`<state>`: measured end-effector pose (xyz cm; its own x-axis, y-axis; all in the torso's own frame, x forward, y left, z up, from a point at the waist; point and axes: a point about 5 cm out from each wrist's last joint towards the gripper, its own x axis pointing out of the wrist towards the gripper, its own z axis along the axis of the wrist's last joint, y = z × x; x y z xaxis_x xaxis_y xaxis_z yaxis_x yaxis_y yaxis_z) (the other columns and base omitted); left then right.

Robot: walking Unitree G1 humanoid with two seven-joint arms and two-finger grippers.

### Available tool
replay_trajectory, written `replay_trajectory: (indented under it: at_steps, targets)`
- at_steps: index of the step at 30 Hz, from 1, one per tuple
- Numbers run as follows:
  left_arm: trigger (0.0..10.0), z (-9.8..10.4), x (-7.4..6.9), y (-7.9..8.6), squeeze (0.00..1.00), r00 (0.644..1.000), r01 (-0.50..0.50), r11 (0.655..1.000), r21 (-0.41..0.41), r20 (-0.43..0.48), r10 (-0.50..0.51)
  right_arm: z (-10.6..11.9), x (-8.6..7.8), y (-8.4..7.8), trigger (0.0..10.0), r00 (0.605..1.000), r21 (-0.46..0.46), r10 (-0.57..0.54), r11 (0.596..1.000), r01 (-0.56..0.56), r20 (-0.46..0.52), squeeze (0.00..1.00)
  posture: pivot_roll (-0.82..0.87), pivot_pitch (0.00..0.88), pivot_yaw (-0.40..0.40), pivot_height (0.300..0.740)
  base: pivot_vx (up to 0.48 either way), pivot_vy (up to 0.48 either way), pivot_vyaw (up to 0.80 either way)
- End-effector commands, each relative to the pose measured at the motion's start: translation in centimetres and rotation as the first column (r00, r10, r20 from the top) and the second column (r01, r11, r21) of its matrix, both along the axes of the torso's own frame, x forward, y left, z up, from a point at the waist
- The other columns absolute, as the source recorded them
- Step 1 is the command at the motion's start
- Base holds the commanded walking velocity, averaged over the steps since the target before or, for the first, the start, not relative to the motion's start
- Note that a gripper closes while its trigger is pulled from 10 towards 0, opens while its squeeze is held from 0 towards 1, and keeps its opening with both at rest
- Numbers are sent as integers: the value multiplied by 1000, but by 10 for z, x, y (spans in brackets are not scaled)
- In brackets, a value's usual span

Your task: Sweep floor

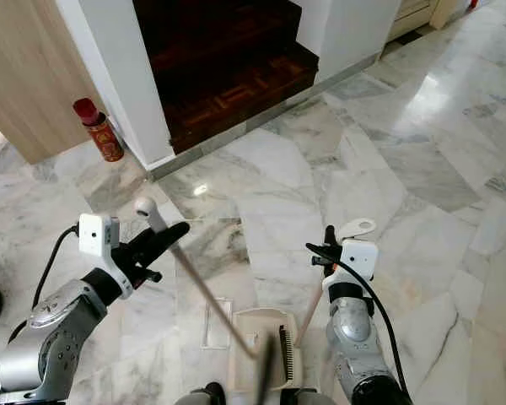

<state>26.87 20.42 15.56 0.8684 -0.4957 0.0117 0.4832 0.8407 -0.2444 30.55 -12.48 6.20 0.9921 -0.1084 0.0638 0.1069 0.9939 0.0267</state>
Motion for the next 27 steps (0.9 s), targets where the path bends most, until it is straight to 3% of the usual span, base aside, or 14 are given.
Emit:
replay_trajectory:
  at_steps: [1, 3, 7, 9, 15, 19, 27]
  targets:
    - [10000, 13, -1, 2, 0, 999, -1, 1000, 10, 47, 1, -10, -5, 6, 10000, 999, 17, 11, 1000, -11, -43, 0, 96, 222, 5, 740, 0, 0, 0]
    - [10000, 23, 1, 9, 0, 991, -71, 993, 96, 121, 59, -10, -5, 6, 10000, 999, 16, 13, 1000, -12, -43, 0, 95, 221, 4, 740, 0, 0, 0]
    - [10000, 32, 3, 15, 0, 974, -149, 978, 147, 193, 119, -10, -5, 5, 10000, 999, 13, 12, 1000, -12, -44, 0, 95, 216, 4, 740, 0, 0, 0]
    - [10000, 40, 3, 21, 0, 949, -230, 951, 205, 262, 173, -10, -5, 4, 10000, 999, -1, -2, 1000, 2, -39, 0, 96, 215, 5, 740, 0, 0, 0]
    - [10000, 43, 5, 36, 0, 897, -381, 901, 207, 317, 307, -5, -7, 0, 10000, 999, -26, -38, 999, 38, 21, 0, 95, 217, 5, 740, 0, 0, 0]
    - [10000, 42, 3, 40, 0, 881, -417, 880, 227, 341, 330, -2, -8, -4, 10000, 997, -2, -64, 998, 64, 52, 0, 104, 223, 4, 740, 0, 0, 0]
    - [10000, 29, -5, 40, 0, 897, -401, 876, 270, 310, 315, 5, -4, -1, 10000, 993, 8, -78, 997, 78, 89, 0, 120, 239, 6, 740, 0, 0, 0]
